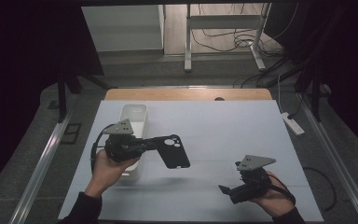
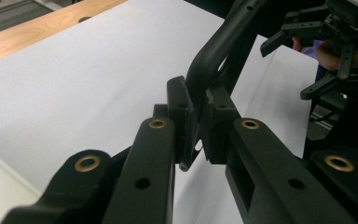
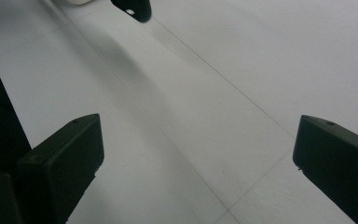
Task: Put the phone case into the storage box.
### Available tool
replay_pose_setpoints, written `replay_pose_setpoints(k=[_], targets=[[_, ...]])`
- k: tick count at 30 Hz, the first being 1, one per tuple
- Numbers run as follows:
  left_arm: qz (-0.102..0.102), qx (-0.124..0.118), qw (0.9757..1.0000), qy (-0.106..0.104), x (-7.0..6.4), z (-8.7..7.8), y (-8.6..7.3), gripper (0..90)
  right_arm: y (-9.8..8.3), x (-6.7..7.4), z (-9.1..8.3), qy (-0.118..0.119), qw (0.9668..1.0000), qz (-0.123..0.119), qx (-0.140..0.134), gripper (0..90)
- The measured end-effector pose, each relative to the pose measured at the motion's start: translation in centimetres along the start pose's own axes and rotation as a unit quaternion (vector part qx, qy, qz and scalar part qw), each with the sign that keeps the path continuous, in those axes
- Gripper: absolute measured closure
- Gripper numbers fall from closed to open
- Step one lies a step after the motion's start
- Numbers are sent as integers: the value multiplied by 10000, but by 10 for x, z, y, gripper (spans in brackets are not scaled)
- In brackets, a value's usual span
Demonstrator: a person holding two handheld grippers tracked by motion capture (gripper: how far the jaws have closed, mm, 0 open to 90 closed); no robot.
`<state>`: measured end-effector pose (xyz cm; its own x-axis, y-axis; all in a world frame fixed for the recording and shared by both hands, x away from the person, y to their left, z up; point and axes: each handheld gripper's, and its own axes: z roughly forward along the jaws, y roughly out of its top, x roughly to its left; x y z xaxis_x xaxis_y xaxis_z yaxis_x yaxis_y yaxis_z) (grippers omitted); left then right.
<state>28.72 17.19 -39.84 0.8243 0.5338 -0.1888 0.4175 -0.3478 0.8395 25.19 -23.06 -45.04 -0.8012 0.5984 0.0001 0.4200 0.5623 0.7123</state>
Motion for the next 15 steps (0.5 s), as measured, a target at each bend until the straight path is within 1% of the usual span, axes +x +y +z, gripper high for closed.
replay_pose_setpoints(k=[2, 8, 14, 15], targets=[[-2, 5, 10000, 34, 2, -2, 0, 832, -3, -2, -2, -32, 10000, 19, -2, 10], [-55, -10, 9999, 116, 9, -9, 1, 832, -11, -9, -8, -152, 9996, 238, 23, 0], [-66, -12, 9998, 172, 14, -15, 2, 832, -17, -13, -12, -216, 9991, 349, 40, 0], [-71, -9, 9998, 186, 15, -16, 2, 832, -19, -13, -13, -244, 9989, 400, 52, 0]])
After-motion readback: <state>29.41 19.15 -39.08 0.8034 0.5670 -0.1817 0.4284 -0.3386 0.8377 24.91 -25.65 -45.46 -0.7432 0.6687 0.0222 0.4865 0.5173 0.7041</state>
